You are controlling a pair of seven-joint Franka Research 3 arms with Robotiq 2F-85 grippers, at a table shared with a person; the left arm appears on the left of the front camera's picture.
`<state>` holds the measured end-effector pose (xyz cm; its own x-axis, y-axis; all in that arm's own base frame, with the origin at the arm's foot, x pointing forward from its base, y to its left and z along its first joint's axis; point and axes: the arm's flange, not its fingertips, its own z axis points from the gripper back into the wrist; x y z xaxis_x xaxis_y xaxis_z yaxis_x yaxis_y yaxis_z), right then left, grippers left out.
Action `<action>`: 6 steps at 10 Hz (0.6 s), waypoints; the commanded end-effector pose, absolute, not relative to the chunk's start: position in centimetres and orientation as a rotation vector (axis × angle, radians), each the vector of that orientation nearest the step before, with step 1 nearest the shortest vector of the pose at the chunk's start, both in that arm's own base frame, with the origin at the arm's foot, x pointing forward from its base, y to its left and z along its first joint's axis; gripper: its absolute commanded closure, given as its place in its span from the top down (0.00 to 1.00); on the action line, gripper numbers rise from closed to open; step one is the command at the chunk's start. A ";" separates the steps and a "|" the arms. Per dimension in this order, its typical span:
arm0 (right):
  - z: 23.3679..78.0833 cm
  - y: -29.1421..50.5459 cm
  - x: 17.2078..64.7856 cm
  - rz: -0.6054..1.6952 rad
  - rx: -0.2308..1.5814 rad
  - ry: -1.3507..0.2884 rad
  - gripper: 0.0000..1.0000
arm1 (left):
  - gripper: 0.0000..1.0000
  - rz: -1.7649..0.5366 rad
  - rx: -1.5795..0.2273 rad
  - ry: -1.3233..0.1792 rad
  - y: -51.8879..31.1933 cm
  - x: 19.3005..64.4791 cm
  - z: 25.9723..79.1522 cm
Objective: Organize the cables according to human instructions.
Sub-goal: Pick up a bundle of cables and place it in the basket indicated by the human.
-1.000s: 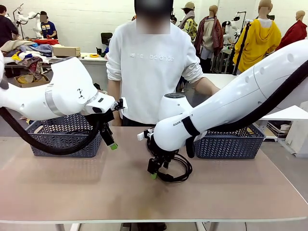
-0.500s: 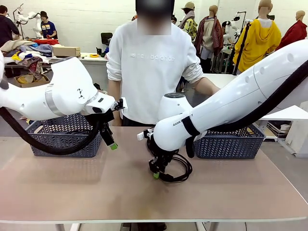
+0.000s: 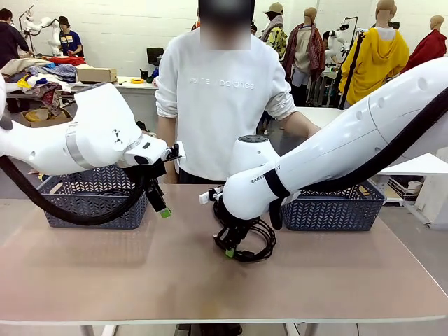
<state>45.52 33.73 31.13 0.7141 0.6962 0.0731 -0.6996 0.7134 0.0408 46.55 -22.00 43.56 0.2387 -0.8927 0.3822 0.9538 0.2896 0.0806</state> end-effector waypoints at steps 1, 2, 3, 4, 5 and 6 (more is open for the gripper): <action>32.1 34.3 45.2 0.741 0.089 -0.021 0.00 | 1.00 -1.275 -0.177 -0.389 -21.9 46.7 43.8; 32.8 34.1 44.7 0.731 0.124 -0.006 0.00 | 1.00 -1.275 -0.177 -0.389 -21.9 46.7 43.8; 33.8 33.7 44.1 0.744 0.135 -0.029 0.00 | 1.00 -1.275 -0.177 -0.389 -21.9 46.7 43.8; 34.8 33.2 43.7 0.764 0.137 -0.022 0.00 | 1.00 -1.275 -0.177 -0.389 -21.9 46.7 43.8; 35.9 32.3 43.5 0.807 0.149 -0.038 0.00 | 1.00 -1.275 -0.177 -0.389 -21.9 46.7 43.8; 36.8 30.9 43.6 0.884 0.155 -0.052 0.00 | 1.00 -1.275 -0.177 -0.389 -21.9 46.7 43.8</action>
<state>44.07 33.48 36.02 0.6944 0.7140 0.0894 -0.7195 0.6875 0.0986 46.55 -22.00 43.56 0.2388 -0.8927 0.3822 0.9538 0.2896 0.0806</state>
